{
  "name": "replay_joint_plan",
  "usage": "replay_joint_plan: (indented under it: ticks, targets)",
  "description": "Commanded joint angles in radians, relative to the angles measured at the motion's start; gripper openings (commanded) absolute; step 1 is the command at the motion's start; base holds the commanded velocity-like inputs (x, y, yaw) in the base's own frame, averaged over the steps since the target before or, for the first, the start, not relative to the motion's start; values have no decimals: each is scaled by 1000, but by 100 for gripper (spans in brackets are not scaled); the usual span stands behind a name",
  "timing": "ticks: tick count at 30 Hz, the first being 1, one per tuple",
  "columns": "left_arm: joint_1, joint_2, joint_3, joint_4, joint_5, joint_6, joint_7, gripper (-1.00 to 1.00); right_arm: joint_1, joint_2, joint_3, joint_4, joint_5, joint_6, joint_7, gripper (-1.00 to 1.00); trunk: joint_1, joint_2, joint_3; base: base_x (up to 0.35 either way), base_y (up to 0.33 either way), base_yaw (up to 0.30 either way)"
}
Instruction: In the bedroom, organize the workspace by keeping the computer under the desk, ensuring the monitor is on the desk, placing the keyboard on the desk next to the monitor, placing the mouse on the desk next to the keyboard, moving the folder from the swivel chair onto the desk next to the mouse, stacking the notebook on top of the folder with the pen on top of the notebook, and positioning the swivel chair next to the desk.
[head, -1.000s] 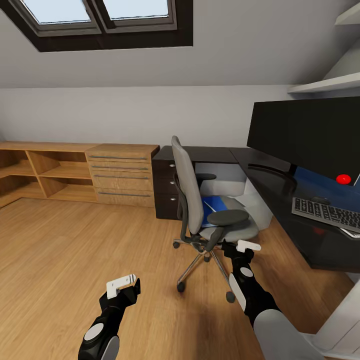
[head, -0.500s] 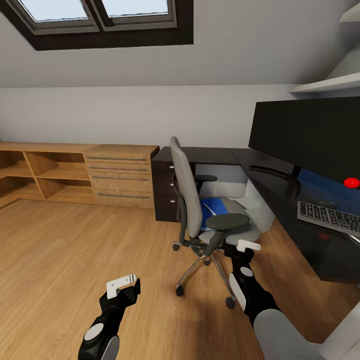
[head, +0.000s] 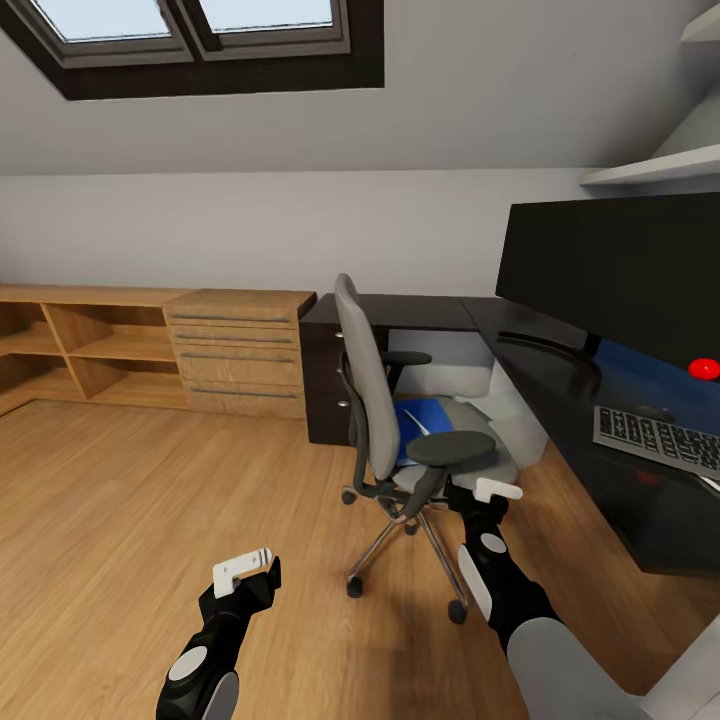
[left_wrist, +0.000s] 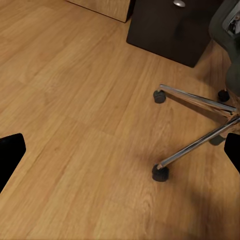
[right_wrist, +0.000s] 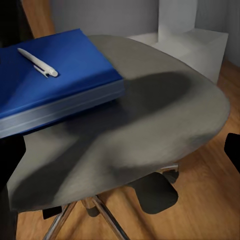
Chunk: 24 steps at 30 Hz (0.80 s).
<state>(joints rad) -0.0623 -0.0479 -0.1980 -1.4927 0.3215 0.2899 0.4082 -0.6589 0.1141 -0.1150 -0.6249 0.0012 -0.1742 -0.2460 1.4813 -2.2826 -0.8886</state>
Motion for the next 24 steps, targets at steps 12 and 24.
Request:
replay_joint_plan:
  ticks: [12, 24]
  targets:
    - [-1, 0, -1, -3, 8, 3, 8, 100, -1, 1, -2, 2, 0, -4, 1, 100, 0, 0, -1, 1, -1, 1]
    - [-1, 0, -1, -4, 8, 3, 8, 100, -1, 1, 1, 2, 5, -4, 2, 100, 0, 0, -1, 0, 0, 190]
